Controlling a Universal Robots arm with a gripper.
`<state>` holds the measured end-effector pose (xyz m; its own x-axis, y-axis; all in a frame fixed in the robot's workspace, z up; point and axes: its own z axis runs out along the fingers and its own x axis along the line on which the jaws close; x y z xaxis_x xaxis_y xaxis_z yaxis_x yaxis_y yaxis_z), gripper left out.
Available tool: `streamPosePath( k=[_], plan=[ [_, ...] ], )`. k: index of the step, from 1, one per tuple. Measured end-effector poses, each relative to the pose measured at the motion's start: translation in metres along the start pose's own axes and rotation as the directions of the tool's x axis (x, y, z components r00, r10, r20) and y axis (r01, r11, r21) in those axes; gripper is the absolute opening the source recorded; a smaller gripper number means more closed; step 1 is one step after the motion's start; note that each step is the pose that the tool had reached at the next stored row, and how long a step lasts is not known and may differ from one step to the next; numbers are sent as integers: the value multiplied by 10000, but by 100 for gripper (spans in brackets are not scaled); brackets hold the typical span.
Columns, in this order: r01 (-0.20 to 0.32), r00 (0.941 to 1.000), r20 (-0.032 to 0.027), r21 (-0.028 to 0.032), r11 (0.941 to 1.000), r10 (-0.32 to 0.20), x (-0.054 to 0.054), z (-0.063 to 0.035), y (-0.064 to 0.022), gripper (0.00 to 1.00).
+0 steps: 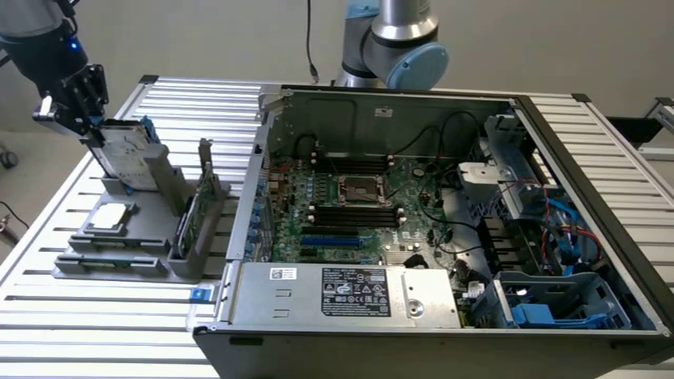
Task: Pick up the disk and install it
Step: 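Pick up the disk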
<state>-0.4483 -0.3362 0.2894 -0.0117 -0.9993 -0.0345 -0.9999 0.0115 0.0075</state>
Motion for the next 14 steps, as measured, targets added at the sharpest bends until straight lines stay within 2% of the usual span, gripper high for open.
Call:
streamPosePath(
  k=[10, 14],
  plan=[
    [0, 10000, 3, 2, 10000, 0, 1, -2, 0, 33],
    [0, 10000, 3, 1, 10000, 0, -1, -35, 0, 33]
  ],
)
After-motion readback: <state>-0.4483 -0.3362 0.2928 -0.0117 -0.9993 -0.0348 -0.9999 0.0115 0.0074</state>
